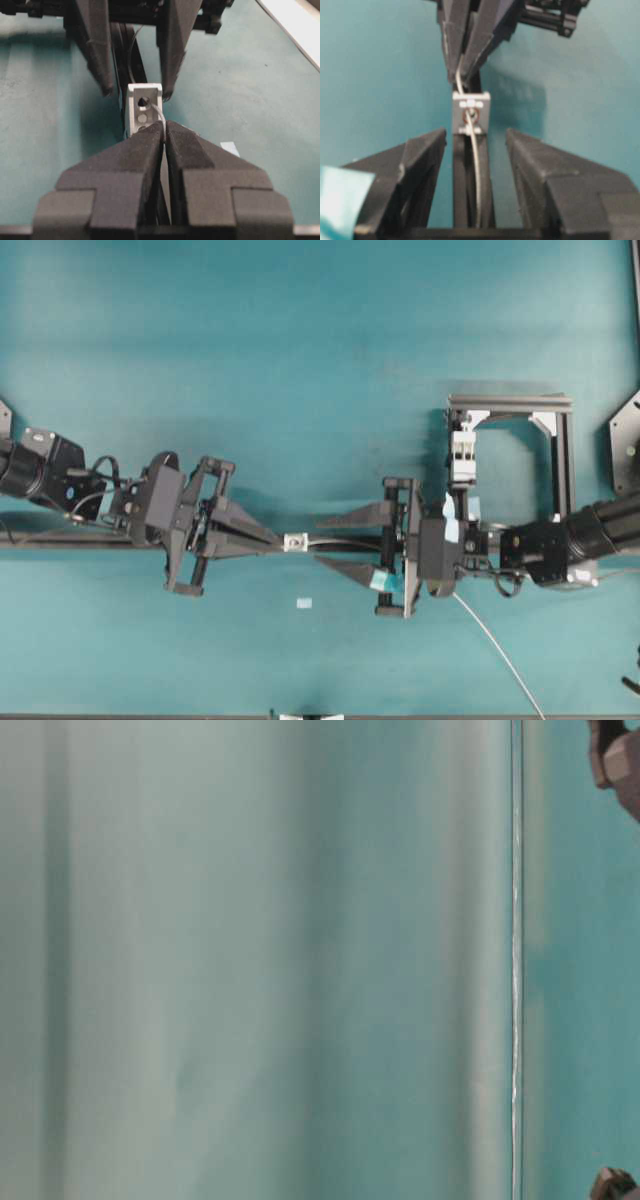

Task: Insert the wire through the hole in the metal fitting marked with a red label. (retake)

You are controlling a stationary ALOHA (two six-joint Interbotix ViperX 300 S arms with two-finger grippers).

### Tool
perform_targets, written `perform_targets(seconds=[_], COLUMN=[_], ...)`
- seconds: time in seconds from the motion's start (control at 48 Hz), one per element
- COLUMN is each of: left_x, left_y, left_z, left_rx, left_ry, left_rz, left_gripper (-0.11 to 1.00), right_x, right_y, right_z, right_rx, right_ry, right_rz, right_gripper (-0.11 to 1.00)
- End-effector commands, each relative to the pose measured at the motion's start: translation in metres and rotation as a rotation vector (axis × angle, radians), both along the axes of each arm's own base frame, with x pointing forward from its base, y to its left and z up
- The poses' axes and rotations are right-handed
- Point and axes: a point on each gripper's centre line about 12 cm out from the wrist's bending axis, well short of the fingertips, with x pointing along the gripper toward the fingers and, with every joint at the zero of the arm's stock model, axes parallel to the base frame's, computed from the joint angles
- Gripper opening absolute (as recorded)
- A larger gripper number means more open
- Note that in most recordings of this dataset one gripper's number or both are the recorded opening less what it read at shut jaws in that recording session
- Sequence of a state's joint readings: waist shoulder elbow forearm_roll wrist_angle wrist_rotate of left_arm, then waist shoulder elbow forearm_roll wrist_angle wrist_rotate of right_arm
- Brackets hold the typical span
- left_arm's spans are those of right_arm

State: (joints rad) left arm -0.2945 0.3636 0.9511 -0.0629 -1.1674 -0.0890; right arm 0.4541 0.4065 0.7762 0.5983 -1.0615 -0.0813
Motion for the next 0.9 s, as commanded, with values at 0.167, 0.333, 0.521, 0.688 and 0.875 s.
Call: perform_targets(seconds=[0.167,0.333,0.521,0.688,0.875], left_x=[-0.004,-0.021,-0.041,-0.058,-0.075], left_y=[-0.002,0.003,0.001,0.005,0.010], left_z=[0.015,0.016,0.022,0.029,0.035], left_rx=[-0.006,0.005,0.052,0.065,0.074], left_ry=[-0.025,-0.005,-0.006,0.011,0.051], left_rz=[-0.012,-0.015,-0.047,-0.058,-0.061], left_gripper=[-0.10,-0.10,-0.10,-0.10,-0.10], right_x=[0.001,-0.001,-0.004,-0.005,-0.004], right_y=[0.002,0.000,-0.002,-0.002,-0.001], right_z=[0.021,0.023,0.022,0.021,0.021], right_rx=[0.017,0.017,0.015,0.018,0.019], right_ry=[-0.045,-0.043,-0.038,-0.035,-0.032], right_rz=[0.014,0.013,0.012,0.012,0.013], right_gripper=[0.59,0.59,0.59,0.59,0.59])
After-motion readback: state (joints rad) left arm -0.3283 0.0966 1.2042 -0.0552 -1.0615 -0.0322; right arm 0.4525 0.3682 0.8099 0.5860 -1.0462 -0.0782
